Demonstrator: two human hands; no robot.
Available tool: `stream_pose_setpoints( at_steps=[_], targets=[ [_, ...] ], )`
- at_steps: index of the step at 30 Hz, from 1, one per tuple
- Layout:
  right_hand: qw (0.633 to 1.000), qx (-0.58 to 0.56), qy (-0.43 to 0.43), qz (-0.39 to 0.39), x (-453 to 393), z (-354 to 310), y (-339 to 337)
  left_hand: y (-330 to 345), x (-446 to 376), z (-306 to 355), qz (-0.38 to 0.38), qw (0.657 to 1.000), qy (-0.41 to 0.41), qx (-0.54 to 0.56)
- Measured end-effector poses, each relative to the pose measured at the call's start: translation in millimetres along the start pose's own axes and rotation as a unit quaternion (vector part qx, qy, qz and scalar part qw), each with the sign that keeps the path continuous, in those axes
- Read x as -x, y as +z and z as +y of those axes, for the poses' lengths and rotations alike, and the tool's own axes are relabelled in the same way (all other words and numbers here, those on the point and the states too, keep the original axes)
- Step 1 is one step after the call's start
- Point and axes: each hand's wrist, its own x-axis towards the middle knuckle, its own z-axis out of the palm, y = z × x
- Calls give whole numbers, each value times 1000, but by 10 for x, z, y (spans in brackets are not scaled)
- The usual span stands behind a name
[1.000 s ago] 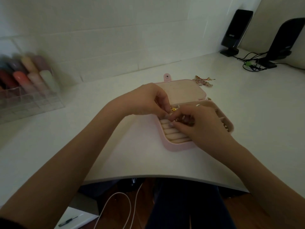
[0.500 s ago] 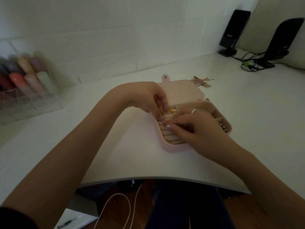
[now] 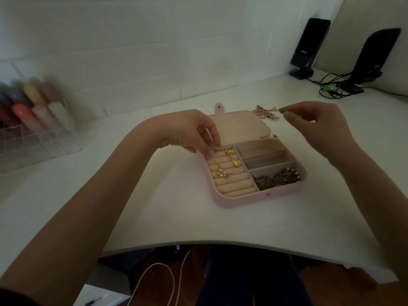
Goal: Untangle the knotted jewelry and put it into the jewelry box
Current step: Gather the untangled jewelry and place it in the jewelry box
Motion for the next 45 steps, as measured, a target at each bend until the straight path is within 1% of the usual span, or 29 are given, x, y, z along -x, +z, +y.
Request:
stream_pose_setpoints(
  at_steps=[1,3,5,7,10,12,14,16,17,18,20,21,23,25,27,30,34,37,41,45],
  targets=[
    [999,39,15,-18,-91,98,-18,11,-14,-11,12,1000,4,6],
    [990,101,43,-87,-203,247,3,42,-45,-16,33,999,17,24],
    [977,150,43,-145,-234,336,78,63,-76,-1,53,997,32,49],
    [973,171,26,-151,-229,366,154,73,-103,31,70,994,47,65],
    [981,152,12,-120,-215,374,214,94,-148,100,92,990,69,78],
    [986,127,18,-110,-200,390,247,112,-189,149,109,988,80,77],
    [992,68,38,-94,-186,381,242,128,-231,198,129,984,91,80],
    [992,-64,76,-74,-174,310,164,150,-266,243,152,978,102,97],
    [982,-147,93,-73,-162,257,109,172,-282,263,163,974,109,110],
    [965,-227,107,-82,-146,197,58,201,-295,282,174,970,118,125],
    [915,-363,121,-125,-95,68,9,271,-309,316,198,958,139,151],
    [892,-410,121,-147,-68,13,8,308,-309,332,207,953,151,160],
    [860,-464,119,-176,-18,-86,21,395,-298,367,210,947,168,173],
    [841,-495,120,-183,11,-153,47,498,-275,386,208,942,180,195],
    [832,-509,120,-183,37,-180,76,597,-258,396,223,934,187,208],
    [832,-511,125,-177,74,-171,121,672,-249,402,253,922,190,222],
    [829,-516,122,-179,99,-184,126,671,-274,395,253,919,202,226],
    [829,-516,119,-179,109,-195,110,671,-283,374,233,919,202,246],
    [838,-505,131,-159,115,-184,108,661,-277,327,211,906,202,306],
    [840,-506,128,-148,132,-204,139,674,-277,311,195,909,203,308]
  ],
)
